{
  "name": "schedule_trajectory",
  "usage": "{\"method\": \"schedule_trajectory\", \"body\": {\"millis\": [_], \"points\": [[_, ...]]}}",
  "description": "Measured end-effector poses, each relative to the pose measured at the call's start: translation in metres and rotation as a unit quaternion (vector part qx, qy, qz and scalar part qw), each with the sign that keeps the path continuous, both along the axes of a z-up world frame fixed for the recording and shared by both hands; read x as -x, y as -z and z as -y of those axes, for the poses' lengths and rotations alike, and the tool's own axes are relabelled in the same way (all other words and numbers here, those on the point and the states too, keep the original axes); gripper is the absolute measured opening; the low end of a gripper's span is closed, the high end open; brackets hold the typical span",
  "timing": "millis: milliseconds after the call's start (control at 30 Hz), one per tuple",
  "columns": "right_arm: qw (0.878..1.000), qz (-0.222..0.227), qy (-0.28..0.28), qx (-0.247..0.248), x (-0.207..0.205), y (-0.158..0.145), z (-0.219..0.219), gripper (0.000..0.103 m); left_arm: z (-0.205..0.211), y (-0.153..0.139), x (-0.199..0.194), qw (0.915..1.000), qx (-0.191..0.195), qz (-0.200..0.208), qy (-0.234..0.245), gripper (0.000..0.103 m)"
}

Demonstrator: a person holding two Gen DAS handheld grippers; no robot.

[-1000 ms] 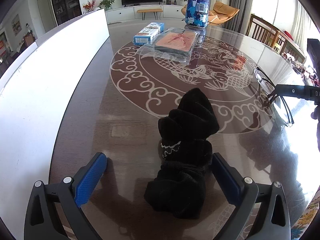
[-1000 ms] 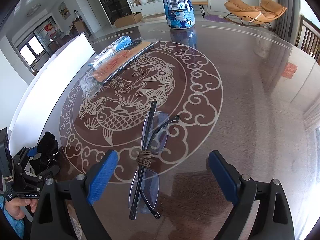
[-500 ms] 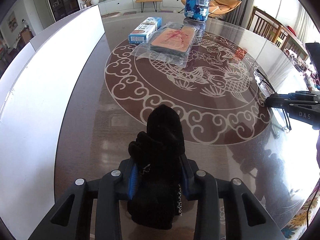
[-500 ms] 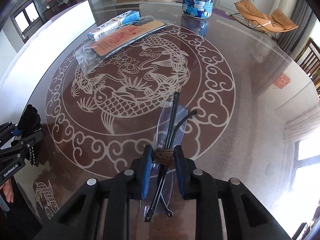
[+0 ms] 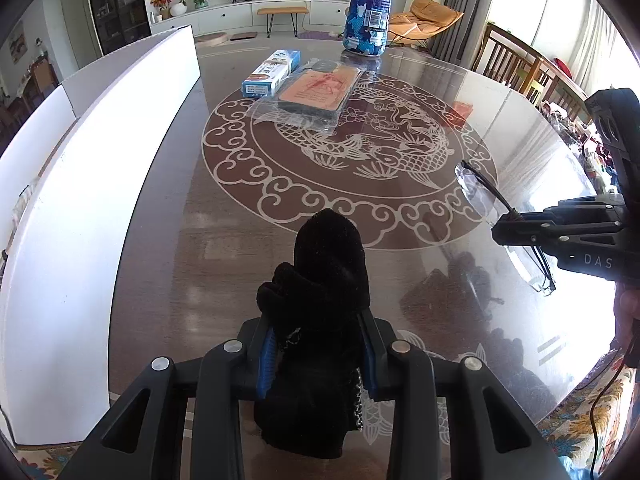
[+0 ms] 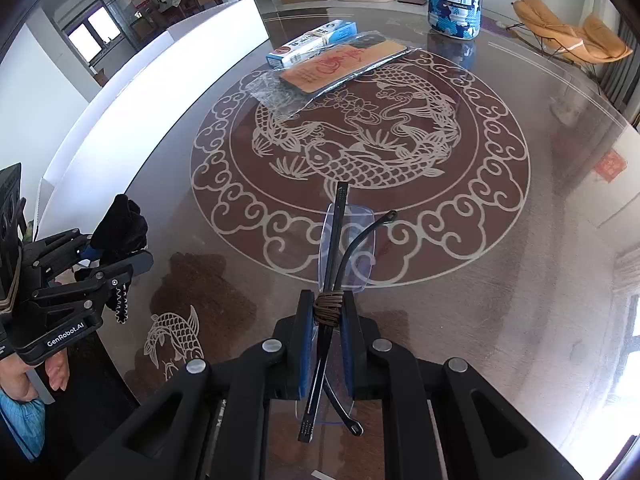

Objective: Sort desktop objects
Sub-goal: 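Carry the eyeglasses and black pouch into the bin and open both tools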

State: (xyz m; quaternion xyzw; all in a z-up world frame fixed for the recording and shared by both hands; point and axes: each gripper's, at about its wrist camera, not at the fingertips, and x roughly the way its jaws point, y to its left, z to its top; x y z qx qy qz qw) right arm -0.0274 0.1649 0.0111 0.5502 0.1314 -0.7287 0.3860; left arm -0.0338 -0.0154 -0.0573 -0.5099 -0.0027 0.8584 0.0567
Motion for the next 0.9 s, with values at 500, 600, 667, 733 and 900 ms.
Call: {"method": "schedule_trajectory", "body": {"millis": [500,600,667,733,900], "points": [[0.982,-0.046,-0.141,0.120,-0.045,-0.147,0.190,0.013,0.186,-0.150,-0.002,0.9896,0.034,-0.075,-0.118,0.034],[0.973,-0.037,-0.162,0.158,-0.062,-0.168,0.245,0.013,0.241,-0.153,-0.002,0.9824,0.031,-0.071,-0.170,0.034],[0.967,-0.021,-0.179,0.179,-0.076,-0.169,0.281,0.013,0.271,-0.146,-0.004,0.9770,0.021,-0.064,-0.203,0.034],[0.963,-0.004,-0.195,0.186,-0.092,-0.160,0.312,0.014,0.294,-0.133,-0.007,0.9723,0.019,-0.052,-0.227,0.033],[0.964,0.005,-0.228,0.138,-0.126,-0.111,0.367,0.014,0.328,-0.087,-0.008,0.9662,0.027,-0.009,-0.256,0.033]]}}
